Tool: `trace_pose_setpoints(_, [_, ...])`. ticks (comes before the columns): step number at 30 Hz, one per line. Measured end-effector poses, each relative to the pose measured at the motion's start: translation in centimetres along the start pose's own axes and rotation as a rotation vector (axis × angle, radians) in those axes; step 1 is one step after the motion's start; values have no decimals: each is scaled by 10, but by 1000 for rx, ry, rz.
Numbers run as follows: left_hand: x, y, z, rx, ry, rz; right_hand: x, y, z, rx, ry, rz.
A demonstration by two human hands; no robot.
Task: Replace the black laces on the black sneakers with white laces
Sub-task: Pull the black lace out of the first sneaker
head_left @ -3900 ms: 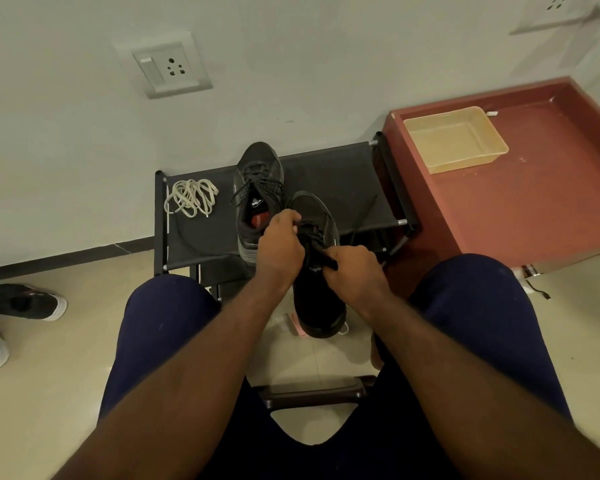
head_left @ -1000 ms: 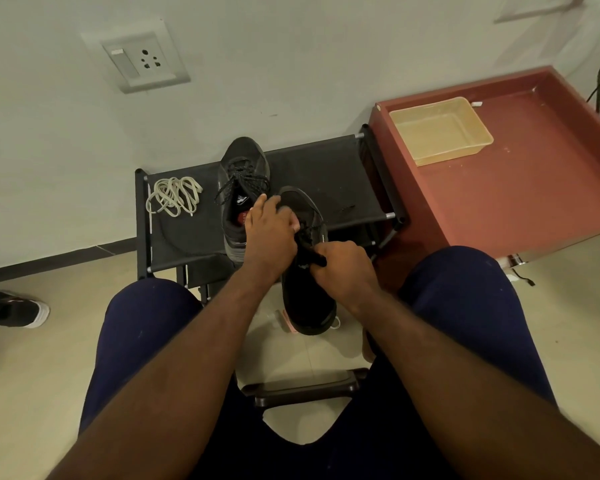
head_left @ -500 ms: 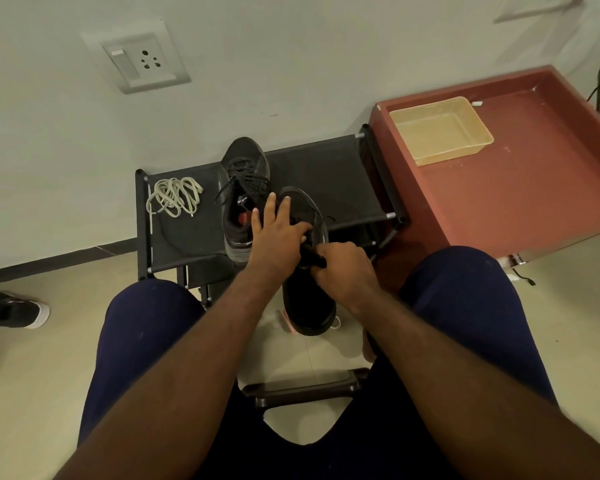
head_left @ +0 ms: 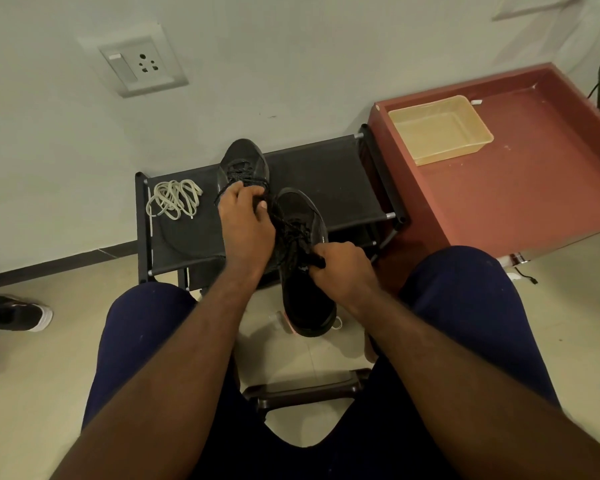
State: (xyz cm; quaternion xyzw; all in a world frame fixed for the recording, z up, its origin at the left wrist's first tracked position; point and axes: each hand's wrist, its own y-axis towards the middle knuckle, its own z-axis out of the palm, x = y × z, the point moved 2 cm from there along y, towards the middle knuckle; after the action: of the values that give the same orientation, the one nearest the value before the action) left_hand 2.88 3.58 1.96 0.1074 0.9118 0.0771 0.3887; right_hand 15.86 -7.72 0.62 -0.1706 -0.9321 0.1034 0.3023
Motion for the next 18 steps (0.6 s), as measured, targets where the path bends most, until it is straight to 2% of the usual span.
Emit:
trace_pose_setpoints(5, [-7, -11, 20, 313, 325, 326, 2, 0, -1, 0, -1, 26])
trace_pose_setpoints(7, [-8, -18, 30, 454, 435, 337, 2, -2, -1, 4, -3, 19])
trace_pose_setpoints(9, [-6, -22, 37, 526, 549, 314, 2, -2, 0, 8, -5, 14])
trace_pose_setpoints(13, [-1, -22, 40, 462, 514, 279, 1, -3, 1, 7, -17, 11])
trace_pose_setpoints(18, [2, -2, 19, 161, 78, 98, 0, 1, 0, -1, 8, 9])
